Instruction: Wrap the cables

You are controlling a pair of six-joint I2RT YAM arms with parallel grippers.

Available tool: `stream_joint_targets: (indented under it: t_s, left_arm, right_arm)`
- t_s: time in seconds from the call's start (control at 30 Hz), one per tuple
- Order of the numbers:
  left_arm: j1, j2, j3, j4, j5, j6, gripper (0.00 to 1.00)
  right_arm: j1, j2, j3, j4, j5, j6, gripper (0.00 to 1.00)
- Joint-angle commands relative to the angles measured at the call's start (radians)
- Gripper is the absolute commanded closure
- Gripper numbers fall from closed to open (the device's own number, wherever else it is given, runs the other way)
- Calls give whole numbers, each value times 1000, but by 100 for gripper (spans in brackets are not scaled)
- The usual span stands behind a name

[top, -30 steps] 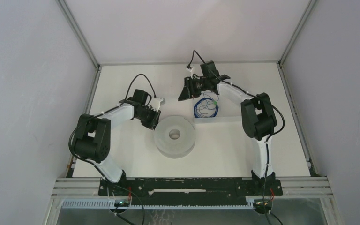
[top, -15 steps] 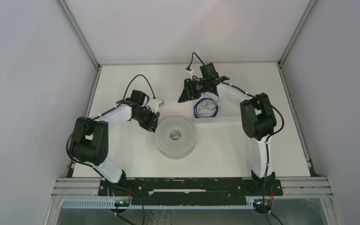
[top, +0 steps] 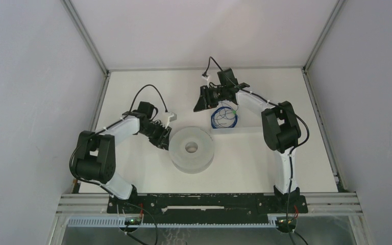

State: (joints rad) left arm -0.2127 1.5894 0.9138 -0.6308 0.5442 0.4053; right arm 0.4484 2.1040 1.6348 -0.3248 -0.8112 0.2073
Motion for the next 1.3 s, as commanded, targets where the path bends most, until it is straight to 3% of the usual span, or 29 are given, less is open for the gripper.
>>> stream_joint_targets:
  t_s: [0.0, 0.4, 0.6, 0.87, 1.13, 1.27]
  left_arm:
    - [3, -24, -7, -70, 83, 82, 63]
    - [-16, 53, 45, -101, 123, 67, 86]
    - [-21, 128, 120, -173, 241, 74, 94]
    - [-21, 195, 152, -196, 336, 75, 96]
    - [-20, 281, 200, -212, 417, -3, 92]
    - [-19, 296, 176, -145, 449, -81, 92]
  right_arm:
    - [6, -50, 2, 42, -17, 3, 56]
    - [15, -26, 9, 43, -18, 6, 57]
    - [15, -30, -9, 40, -11, -6, 57]
    - [18, -21, -26, 42, -4, -18, 58]
    - [18, 6, -15, 52, -23, -3, 59]
    - [18, -3, -28, 54, -26, -7, 59]
